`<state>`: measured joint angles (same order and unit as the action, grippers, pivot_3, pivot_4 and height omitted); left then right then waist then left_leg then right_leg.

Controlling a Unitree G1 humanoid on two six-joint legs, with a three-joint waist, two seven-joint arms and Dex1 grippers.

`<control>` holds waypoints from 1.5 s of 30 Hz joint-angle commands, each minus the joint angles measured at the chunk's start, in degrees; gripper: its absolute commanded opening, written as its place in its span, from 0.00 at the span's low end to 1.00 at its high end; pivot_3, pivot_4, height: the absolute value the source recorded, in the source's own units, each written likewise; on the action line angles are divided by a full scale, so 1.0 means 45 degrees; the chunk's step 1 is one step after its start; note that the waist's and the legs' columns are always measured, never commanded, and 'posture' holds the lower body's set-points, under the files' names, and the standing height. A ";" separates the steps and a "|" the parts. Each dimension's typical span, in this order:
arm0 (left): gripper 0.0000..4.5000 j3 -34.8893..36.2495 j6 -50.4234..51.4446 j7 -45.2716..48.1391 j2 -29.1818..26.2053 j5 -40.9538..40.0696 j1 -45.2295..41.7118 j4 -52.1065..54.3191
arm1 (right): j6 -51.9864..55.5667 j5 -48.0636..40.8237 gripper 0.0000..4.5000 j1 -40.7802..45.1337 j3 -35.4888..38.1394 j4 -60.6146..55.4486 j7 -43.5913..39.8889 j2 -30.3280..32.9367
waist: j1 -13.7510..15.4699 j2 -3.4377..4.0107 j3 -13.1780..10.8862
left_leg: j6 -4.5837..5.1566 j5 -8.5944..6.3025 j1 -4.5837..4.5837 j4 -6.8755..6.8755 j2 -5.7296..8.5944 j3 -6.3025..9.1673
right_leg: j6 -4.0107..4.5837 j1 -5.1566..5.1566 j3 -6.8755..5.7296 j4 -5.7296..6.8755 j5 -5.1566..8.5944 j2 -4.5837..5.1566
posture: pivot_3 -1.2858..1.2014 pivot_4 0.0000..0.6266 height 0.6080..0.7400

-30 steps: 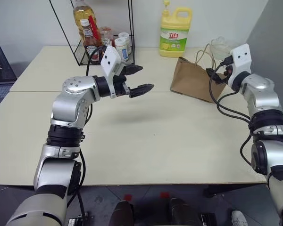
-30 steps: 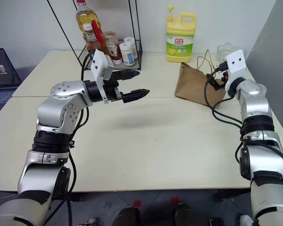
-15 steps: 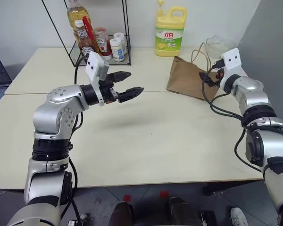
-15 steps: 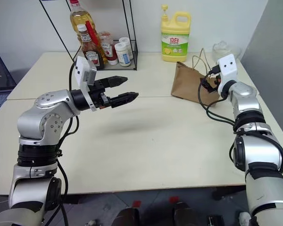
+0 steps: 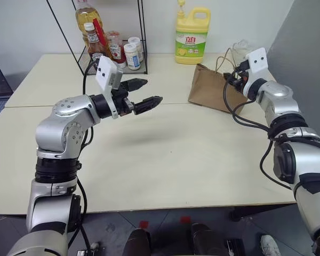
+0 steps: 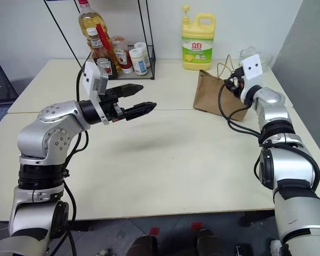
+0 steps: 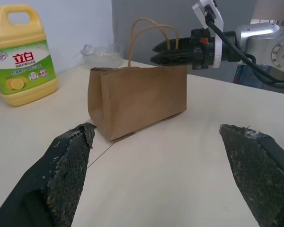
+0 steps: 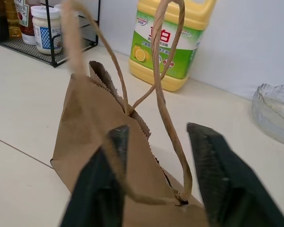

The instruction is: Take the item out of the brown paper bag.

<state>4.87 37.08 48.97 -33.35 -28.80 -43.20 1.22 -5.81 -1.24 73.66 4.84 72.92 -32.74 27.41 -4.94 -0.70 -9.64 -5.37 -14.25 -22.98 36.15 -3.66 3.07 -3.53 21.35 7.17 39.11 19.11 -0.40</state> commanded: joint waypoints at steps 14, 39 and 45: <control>1.00 0.0470 -0.0211 -0.0309 -0.0454 -0.0050 0.0144 0.0324 | -0.1591 0.1483 0.01 0.1377 -0.0855 0.0023 0.0219 0.0094 | -0.0023 0.0008 -0.0005 | -0.0001 0.0000 0.0000 0.0000 0.0000 -0.0001 | 0.0000 0.0005 0.0000 0.0004 0.0000 0.0000 | 0.52 0.24 1.00; 1.00 0.2327 0.0915 -0.1700 -0.1006 -0.0959 0.3023 0.2666 | -0.3101 0.1447 0.01 0.2884 -0.0924 0.0007 -0.0428 -0.2159 | -0.0309 0.0027 -0.0016 | -0.0003 0.0001 0.0004 0.0010 0.0002 0.0005 | 0.0003 0.0038 -0.0017 0.0112 0.0000 0.0011 | 0.52 0.24 1.00; 1.00 0.3483 0.1731 -0.2587 -0.1093 -0.1630 0.4654 0.4209 | -0.2968 0.1060 0.01 0.3136 -0.0620 0.0037 -0.0452 -0.3280 | -0.0351 0.0032 -0.0019 | -0.0003 0.0002 0.0007 0.0046 0.0003 0.0011 | 0.0005 0.0039 -0.0021 0.0164 0.0001 0.0013 | 0.52 0.24 1.00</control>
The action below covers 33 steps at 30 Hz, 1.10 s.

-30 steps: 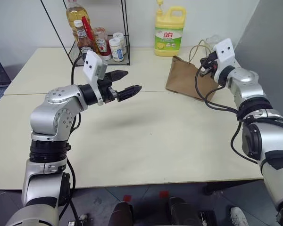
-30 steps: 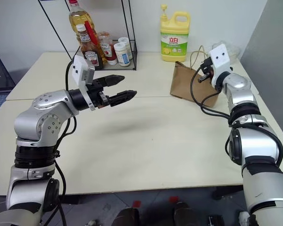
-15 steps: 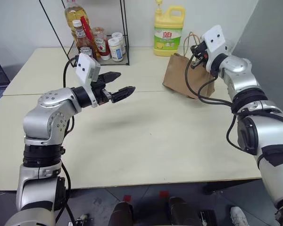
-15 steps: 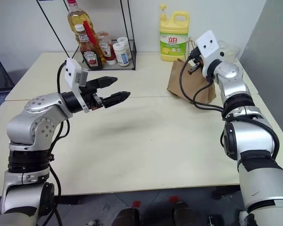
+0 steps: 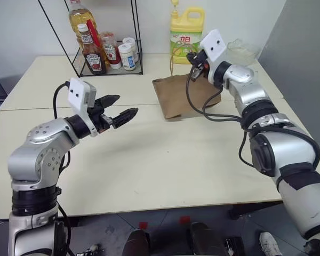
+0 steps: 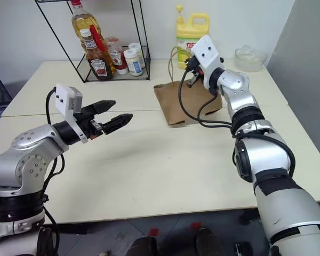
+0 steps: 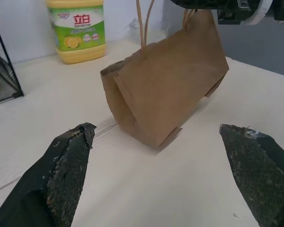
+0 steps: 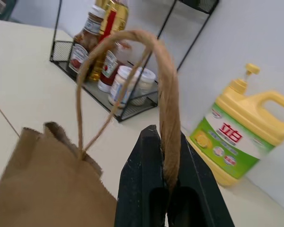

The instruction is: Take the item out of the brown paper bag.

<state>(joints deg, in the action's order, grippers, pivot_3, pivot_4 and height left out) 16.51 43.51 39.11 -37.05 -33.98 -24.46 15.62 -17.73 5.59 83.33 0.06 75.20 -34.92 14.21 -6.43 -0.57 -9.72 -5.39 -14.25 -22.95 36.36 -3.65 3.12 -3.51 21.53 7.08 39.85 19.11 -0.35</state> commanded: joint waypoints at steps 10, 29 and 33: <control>1.00 0.2438 0.0949 -0.1456 -0.0432 -0.1390 0.2706 0.2587 | 0.0273 -0.1137 0.01 0.1766 0.1190 -0.0336 0.0861 -0.2082 | -0.0024 0.0005 -0.0005 | -0.0008 0.0004 0.0005 0.0022 -0.0002 0.0016 | 0.0004 0.0000 -0.0008 0.0028 0.0002 -0.0005 | 0.52 0.24 1.00; 1.00 0.2890 0.0876 -0.2165 -0.0616 -0.2089 0.3815 0.3231 | 0.1293 -0.0753 0.01 0.2406 0.1064 -0.0304 0.2819 -0.3853 | 0.0023 -0.0008 -0.0014 | -0.0001 0.0000 -0.0001 0.0022 -0.0003 0.0039 | 0.0017 0.0001 -0.0032 0.0026 0.0010 -0.0008 | 0.52 0.24 1.00; 1.00 0.2860 0.0850 -0.2220 -0.0648 -0.2175 0.3866 0.3249 | 0.1640 -0.0259 0.01 0.2522 0.0689 -0.0186 0.3572 -0.3934 | 0.0017 -0.0008 -0.0015 | 0.0006 -0.0004 0.0000 0.0019 -0.0003 0.0039 | 0.0022 0.0003 -0.0031 0.0026 0.0012 -0.0008 | 0.52 0.24 1.00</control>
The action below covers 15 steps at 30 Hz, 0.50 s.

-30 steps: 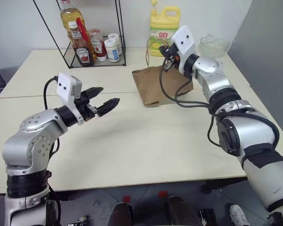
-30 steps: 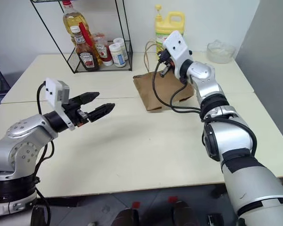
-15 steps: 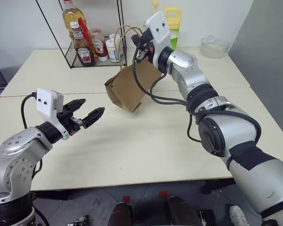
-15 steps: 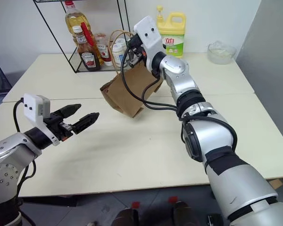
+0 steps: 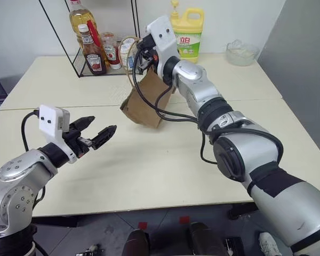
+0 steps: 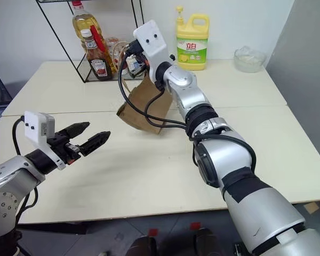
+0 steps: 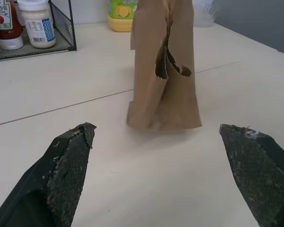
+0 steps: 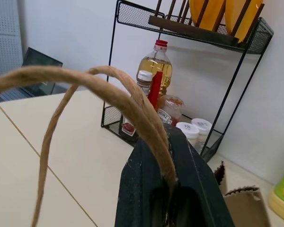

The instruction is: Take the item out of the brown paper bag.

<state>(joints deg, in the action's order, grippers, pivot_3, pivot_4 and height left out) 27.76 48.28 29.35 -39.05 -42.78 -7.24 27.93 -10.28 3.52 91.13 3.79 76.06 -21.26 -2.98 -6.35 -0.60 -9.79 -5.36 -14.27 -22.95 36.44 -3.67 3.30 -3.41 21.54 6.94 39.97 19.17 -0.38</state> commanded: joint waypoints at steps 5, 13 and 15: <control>1.00 0.0274 -0.0254 -0.0066 -0.0167 -0.0231 0.0043 0.0515 | 0.0351 0.0456 0.01 0.1050 -0.0328 -0.0327 0.1265 -0.0339 | 0.0006 -0.0002 -0.0003 | 0.0001 0.0000 -0.0003 0.0000 0.0001 0.0000 | 0.0001 0.0001 0.0000 -0.0001 0.0001 0.0000 | 0.52 0.24 1.00; 1.00 0.0194 -0.0315 -0.0085 -0.0095 -0.0202 0.0012 0.0513 | 0.1060 0.0706 0.01 0.1139 -0.0597 -0.0214 0.2139 -0.0653 | 0.0006 -0.0009 -0.0009 | 0.0012 -0.0007 -0.0002 -0.0004 0.0000 0.0001 | 0.0004 0.0004 -0.0003 -0.0001 0.0002 0.0000 | 0.52 0.24 1.00; 1.00 0.0187 -0.0336 -0.0093 -0.0075 -0.0193 0.0026 0.0518 | 0.1230 0.0712 0.01 0.1153 -0.0620 -0.0197 0.2329 -0.0646 | 0.0005 -0.0021 -0.0019 | 0.0016 -0.0009 -0.0003 -0.0004 0.0000 0.0002 | 0.0005 0.0004 -0.0003 -0.0002 0.0002 0.0000 | 0.52 0.24 1.00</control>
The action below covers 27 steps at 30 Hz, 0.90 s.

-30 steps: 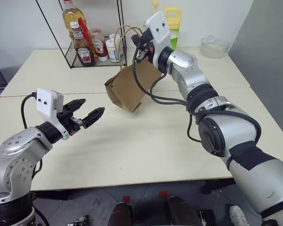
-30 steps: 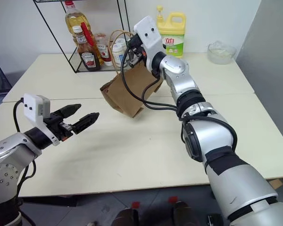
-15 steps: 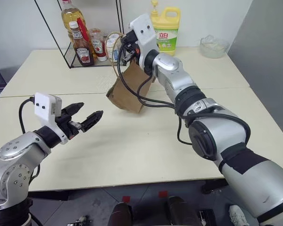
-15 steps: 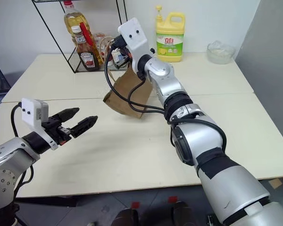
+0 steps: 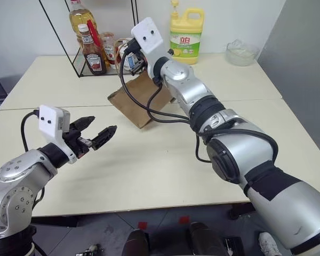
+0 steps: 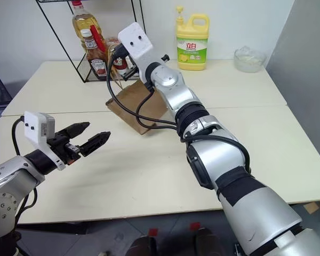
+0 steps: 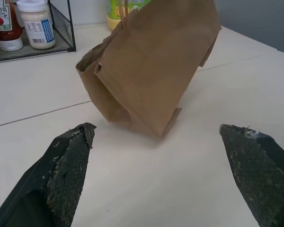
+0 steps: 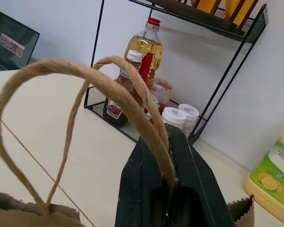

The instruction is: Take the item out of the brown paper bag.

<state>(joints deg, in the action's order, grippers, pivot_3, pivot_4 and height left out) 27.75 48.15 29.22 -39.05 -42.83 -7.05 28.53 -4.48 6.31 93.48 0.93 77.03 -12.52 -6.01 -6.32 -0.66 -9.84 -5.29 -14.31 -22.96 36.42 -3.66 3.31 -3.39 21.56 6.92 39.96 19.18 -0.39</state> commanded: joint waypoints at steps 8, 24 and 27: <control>1.00 -0.0012 -0.0410 -0.0061 -0.0008 -0.0116 -0.0150 0.0279 | 0.0392 0.0168 0.01 0.0300 -0.0027 -0.0396 0.0453 -0.0024 | 0.0002 -0.0027 -0.0028 | -0.0001 0.0001 -0.0002 -0.0013 -0.0001 0.0000 | 0.0003 0.0011 -0.0001 0.0000 0.0002 0.0000 | 0.52 0.24 1.00; 1.00 -0.0924 -0.0961 0.0320 -0.0186 0.0248 -0.0916 -0.0709 | 0.0514 0.0815 0.01 -0.1060 -0.0813 -0.0774 -0.0690 0.1412 | -0.0022 -0.0046 -0.0044 | -0.0011 0.0006 -0.0004 -0.0016 0.0000 -0.0003 | 0.0004 0.0017 0.0001 0.0002 0.0002 -0.0001 | 0.52 0.24 1.00; 1.00 -0.1211 -0.1073 0.0461 -0.0144 0.0368 -0.1249 -0.0976 | 0.0558 0.0878 0.01 -0.1113 -0.0916 -0.0870 -0.0945 0.1509 | -0.0026 -0.0048 -0.0045 | -0.0021 0.0012 -0.0003 -0.0017 -0.0001 -0.0003 | 0.0004 0.0019 0.0001 0.0004 0.0002 -0.0002 | 0.52 0.24 1.00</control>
<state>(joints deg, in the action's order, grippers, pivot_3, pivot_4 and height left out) 22.30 45.06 30.76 -39.02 -41.46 -11.42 23.68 -1.68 10.05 87.26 -2.76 76.49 -16.12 0.42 -6.44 -0.88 -10.04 -5.38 -14.25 -22.98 36.34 -3.67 3.29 -3.37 21.65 6.93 39.97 19.19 -0.40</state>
